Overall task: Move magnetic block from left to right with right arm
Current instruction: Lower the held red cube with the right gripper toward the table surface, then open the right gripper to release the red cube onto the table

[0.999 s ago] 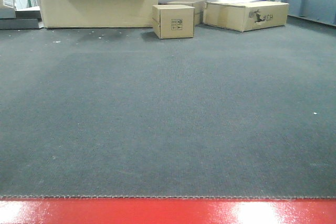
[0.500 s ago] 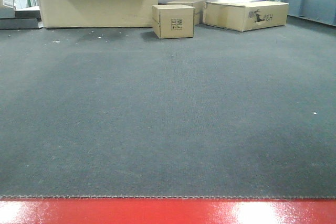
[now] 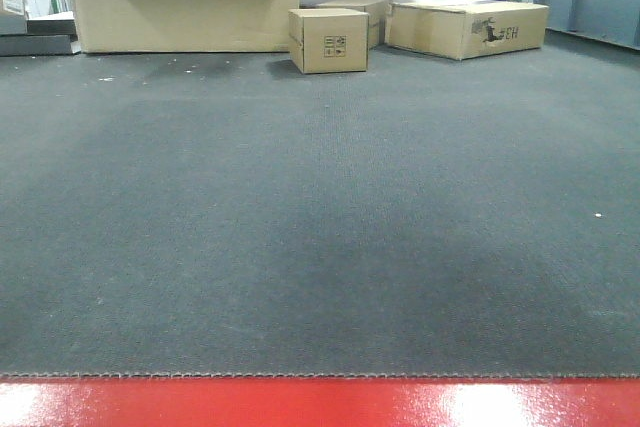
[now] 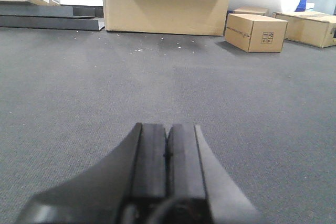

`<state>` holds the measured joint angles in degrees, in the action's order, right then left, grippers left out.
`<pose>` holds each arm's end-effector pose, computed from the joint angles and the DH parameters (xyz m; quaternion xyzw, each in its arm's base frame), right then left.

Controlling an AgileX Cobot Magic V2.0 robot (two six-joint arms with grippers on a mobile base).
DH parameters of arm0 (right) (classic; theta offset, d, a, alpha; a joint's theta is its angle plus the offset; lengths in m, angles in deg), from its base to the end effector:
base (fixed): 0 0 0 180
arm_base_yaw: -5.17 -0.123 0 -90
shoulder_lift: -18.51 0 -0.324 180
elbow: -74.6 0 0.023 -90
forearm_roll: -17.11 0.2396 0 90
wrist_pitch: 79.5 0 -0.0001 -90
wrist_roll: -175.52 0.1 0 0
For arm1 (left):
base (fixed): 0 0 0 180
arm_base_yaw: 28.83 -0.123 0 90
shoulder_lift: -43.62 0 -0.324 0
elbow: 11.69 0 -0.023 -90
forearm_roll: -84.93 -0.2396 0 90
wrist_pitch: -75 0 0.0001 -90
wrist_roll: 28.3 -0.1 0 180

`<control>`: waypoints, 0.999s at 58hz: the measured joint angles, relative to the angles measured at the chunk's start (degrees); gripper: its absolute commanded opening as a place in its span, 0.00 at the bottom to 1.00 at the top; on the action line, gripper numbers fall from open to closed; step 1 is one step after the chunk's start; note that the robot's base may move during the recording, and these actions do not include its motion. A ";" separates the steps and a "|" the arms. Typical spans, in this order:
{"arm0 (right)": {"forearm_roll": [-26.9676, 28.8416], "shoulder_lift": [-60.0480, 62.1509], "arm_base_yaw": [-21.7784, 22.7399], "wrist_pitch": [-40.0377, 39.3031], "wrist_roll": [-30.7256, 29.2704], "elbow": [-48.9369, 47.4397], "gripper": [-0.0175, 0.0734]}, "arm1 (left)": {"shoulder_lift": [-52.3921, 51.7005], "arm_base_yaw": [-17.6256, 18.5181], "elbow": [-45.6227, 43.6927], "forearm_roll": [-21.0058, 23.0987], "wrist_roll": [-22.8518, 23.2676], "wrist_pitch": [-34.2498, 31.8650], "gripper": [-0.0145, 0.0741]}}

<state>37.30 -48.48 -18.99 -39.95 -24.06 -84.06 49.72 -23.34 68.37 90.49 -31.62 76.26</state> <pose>0.1652 0.0982 0.3936 -0.2623 0.8477 0.1768 0.4258 0.0152 -0.0017 0.2008 0.0204 0.6907 -0.0495 0.7212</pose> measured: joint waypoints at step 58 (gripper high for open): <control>-9.25 -53.61 -4.70 9.82 11.11 -33.69 0.26 | 0.00 0.00 0.00 0.00 0.00 0.00 0.02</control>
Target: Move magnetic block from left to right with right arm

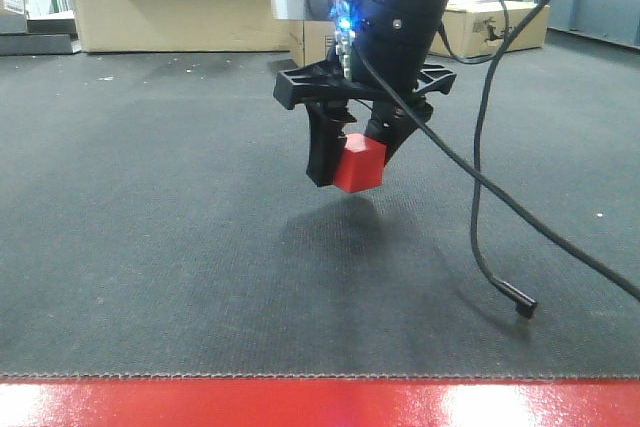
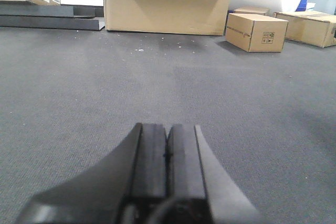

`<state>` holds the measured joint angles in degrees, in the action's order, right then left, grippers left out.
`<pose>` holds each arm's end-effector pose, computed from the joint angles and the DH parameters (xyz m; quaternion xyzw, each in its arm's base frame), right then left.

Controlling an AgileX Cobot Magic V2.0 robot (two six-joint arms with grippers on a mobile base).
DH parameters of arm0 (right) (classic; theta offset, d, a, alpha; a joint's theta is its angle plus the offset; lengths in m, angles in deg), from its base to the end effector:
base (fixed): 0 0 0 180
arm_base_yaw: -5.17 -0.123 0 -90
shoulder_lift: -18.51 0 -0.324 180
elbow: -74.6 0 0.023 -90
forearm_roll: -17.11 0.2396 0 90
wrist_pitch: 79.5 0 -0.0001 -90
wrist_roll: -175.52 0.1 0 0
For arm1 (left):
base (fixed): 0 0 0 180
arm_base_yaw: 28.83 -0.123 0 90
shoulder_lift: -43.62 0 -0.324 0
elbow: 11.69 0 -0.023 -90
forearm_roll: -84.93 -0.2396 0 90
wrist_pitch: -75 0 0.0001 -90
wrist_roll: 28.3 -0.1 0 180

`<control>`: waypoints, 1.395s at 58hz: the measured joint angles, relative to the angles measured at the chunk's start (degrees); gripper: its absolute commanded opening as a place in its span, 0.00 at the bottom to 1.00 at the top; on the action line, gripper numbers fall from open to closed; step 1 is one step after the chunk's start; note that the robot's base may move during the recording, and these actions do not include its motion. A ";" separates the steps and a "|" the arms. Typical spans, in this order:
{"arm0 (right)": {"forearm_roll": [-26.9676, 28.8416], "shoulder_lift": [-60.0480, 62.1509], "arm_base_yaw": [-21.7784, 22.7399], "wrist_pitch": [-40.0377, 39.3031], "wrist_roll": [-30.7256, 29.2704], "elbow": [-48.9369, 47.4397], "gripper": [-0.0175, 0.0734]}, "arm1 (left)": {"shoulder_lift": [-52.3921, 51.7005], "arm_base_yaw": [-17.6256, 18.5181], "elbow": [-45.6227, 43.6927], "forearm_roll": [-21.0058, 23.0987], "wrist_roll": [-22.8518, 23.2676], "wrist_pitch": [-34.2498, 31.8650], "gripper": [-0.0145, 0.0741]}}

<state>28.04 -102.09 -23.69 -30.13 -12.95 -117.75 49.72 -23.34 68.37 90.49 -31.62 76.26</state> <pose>0.3767 0.2241 0.2575 -0.2682 0.9402 0.1158 0.1755 0.0152 -0.0017 0.2008 0.0204 0.6907 -0.0495 0.7212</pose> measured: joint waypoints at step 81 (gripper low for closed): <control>-0.70 45.99 9.08 -7.50 1.15 23.99 0.27 | 0.00 0.00 0.00 0.00 0.00 0.00 0.02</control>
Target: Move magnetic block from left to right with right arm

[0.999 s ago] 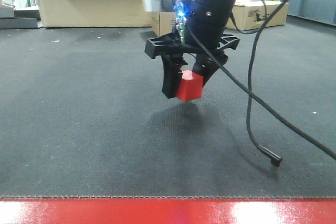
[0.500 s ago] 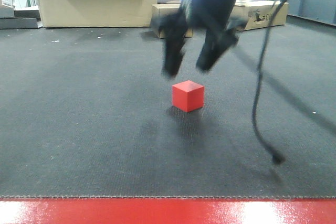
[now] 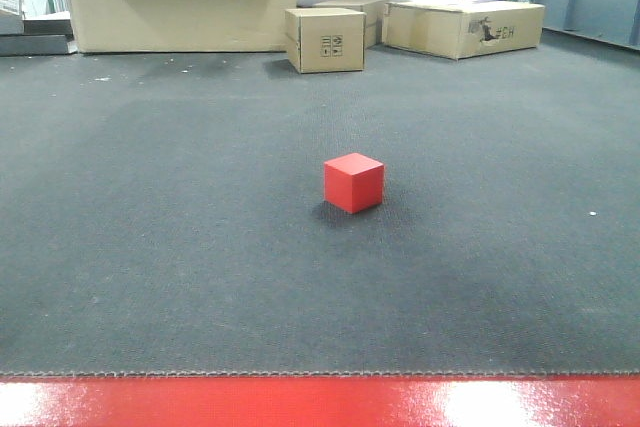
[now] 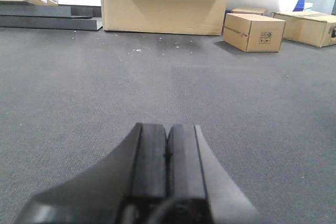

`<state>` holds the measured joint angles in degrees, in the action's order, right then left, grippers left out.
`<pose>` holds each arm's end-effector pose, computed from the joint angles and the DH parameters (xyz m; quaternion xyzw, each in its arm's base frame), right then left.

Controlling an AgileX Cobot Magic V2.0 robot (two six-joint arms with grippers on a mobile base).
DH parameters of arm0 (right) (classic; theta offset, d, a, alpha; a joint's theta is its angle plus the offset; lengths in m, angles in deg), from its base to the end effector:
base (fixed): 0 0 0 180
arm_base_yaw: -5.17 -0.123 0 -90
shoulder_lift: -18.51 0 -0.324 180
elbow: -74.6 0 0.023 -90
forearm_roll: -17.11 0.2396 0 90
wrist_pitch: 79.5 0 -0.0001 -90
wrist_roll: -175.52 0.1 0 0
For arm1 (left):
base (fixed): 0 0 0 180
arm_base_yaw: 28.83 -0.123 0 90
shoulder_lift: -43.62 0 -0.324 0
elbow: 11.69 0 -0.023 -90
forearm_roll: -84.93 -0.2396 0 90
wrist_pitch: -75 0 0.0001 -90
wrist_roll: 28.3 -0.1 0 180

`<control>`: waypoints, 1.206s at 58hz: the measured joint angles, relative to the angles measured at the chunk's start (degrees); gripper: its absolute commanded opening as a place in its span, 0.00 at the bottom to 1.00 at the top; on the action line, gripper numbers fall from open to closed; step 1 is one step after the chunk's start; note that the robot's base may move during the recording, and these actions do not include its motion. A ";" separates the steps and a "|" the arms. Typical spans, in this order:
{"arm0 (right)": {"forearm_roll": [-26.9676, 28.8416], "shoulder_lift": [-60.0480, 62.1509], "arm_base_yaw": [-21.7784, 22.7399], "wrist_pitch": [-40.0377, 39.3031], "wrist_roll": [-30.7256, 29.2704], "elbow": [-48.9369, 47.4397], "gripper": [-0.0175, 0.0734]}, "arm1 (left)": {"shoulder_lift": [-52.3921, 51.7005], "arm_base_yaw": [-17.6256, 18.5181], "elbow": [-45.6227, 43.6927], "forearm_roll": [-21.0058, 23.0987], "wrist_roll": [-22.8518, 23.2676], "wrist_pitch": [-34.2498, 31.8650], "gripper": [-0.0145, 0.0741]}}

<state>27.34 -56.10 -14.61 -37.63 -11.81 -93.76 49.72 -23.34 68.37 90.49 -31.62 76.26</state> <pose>0.2125 0.0890 0.4133 -0.1772 0.8786 0.1293 0.4242 0.0152 -0.0017 0.2008 0.0204 0.6907 -0.0495 0.7212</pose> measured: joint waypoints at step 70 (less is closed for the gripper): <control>-0.12 39.87 0.58 -19.33 0.13 38.69 0.27 | 0.00 0.00 0.00 0.00 0.00 0.00 0.02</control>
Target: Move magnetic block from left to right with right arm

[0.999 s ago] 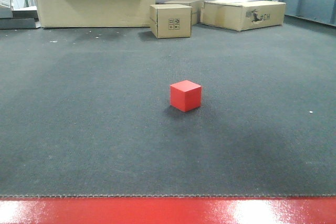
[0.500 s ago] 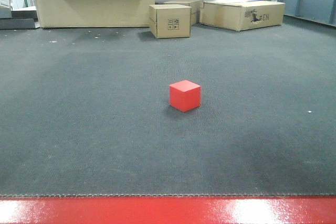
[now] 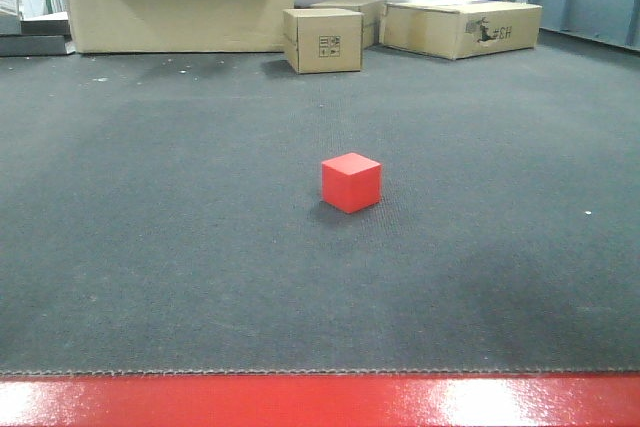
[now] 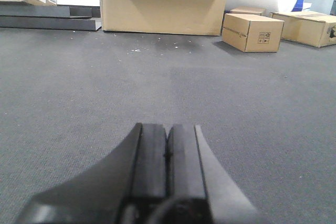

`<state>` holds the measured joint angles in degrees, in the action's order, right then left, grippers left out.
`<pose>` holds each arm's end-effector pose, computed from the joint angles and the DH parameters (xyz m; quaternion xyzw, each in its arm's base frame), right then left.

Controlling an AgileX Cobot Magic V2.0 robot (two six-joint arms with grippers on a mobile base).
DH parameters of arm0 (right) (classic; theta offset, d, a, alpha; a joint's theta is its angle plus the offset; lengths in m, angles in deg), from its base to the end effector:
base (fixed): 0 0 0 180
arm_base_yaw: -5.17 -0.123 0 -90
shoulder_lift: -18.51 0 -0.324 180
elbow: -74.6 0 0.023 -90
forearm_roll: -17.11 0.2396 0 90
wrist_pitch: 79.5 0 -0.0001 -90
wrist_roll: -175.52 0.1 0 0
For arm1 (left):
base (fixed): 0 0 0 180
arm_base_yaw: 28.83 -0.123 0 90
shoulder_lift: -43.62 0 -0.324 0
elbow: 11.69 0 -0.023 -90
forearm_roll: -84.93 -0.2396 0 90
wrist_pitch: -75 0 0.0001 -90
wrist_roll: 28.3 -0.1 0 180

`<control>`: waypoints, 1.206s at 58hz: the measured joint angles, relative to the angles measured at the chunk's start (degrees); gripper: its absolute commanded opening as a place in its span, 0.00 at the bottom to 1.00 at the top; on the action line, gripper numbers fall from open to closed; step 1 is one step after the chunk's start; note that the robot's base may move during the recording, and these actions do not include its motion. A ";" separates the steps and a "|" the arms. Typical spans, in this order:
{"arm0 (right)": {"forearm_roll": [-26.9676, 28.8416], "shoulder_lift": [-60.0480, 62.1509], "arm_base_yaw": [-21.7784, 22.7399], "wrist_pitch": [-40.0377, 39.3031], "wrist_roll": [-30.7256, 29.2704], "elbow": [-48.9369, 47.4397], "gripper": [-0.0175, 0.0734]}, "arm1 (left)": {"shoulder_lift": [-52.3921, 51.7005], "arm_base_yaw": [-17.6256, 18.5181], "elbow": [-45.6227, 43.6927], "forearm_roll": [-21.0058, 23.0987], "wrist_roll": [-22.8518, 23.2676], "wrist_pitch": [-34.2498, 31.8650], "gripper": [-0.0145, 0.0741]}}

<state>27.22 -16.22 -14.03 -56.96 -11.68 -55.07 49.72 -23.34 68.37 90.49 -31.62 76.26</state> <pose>0.0598 0.0280 0.3214 -0.1390 0.7930 0.1364 0.5772 0.0152 -0.0017 0.2008 0.0204 0.6907 -0.0495 0.7212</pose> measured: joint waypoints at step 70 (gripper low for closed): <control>-5.18 28.53 21.98 -18.49 0.83 29.50 0.27 | 0.00 0.00 0.00 0.00 0.00 0.00 0.02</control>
<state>22.04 12.31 7.96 -75.45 -10.84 -25.57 49.72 -23.34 68.37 90.49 -31.62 76.26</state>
